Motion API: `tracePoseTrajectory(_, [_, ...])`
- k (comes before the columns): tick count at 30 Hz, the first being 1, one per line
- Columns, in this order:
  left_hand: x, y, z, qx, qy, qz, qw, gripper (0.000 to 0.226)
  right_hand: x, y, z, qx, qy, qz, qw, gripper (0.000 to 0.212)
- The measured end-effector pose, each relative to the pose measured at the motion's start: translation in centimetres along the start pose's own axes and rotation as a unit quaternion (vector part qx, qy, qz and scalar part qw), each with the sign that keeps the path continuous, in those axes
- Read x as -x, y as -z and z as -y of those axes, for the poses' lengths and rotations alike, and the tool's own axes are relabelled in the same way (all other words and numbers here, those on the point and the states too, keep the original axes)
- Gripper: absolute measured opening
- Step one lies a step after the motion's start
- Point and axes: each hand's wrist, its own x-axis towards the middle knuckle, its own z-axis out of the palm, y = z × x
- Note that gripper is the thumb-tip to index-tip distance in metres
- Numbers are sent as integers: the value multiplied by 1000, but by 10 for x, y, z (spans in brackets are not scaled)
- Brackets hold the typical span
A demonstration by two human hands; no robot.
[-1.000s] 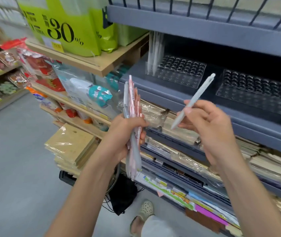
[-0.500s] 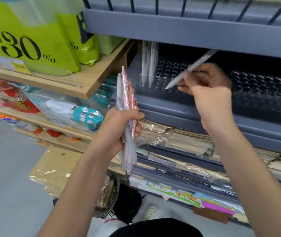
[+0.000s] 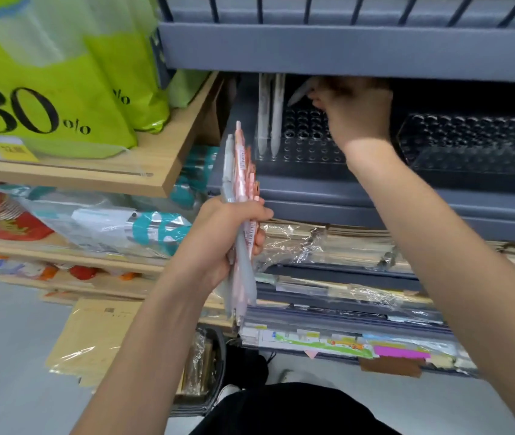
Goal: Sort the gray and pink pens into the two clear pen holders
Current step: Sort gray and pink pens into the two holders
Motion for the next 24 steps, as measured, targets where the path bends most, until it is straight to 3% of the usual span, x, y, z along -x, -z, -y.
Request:
tracePoseTrajectory(8, [1, 8, -3, -7, 20, 31, 999, 32, -6, -10, 5, 174, 24, 20, 984, 24])
tracePoseTrajectory(15, [1, 11, -4, -12, 31, 39, 999, 33, -9, -13, 14, 247, -8, 96, 964, 28])
tracePoseTrajectory(20, [6, 14, -5, -20, 32, 53, 998, 33, -8, -12, 14, 240, -31, 104, 965, 30])
tracePoseTrajectory(24, [8, 17, -6, -27, 28, 70, 997, 30, 4, -2, 18, 128, -25, -2, 991, 26])
